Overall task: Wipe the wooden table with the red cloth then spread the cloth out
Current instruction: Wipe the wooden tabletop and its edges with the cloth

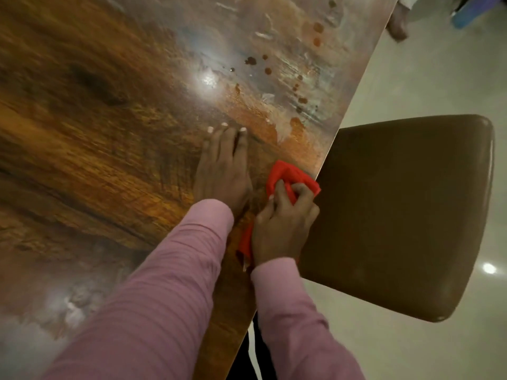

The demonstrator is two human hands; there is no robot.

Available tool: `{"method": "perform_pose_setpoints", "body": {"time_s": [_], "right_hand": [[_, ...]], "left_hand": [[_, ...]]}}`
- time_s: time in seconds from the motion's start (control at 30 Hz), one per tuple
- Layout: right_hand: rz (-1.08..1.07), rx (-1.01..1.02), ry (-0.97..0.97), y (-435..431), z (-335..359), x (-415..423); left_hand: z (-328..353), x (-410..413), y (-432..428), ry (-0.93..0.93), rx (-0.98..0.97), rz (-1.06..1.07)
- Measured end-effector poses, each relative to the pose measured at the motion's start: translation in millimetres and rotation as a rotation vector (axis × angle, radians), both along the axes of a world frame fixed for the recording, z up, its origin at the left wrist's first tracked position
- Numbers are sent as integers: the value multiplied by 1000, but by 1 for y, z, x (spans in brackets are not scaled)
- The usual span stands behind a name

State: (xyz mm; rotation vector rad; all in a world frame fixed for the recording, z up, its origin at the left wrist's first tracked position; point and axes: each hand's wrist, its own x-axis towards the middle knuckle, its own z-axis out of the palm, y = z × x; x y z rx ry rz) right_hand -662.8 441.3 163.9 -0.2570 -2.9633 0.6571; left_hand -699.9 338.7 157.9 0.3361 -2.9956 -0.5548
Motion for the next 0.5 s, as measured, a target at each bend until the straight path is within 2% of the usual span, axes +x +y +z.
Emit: {"method": "perform_pose_setpoints", "body": {"time_s": [0.1,0.27,0.33,0.4,0.5], "right_hand": [[-22,14,16,4,-3,-13],[-70,53,-1,20,3,-106],[-89,42,-5,23,3,-117],[-101,26,22,20,1,-92],[-67,-1,10,13,-2,-12]], "left_hand": [[-4,1,-1,16,8,-2],[-5,0,-1,24,44,-20],[-3,0,-1,9,55,-17],[-2,-1,0,10,63,-17],[-2,-2,-1,-1,59,-24]]}}
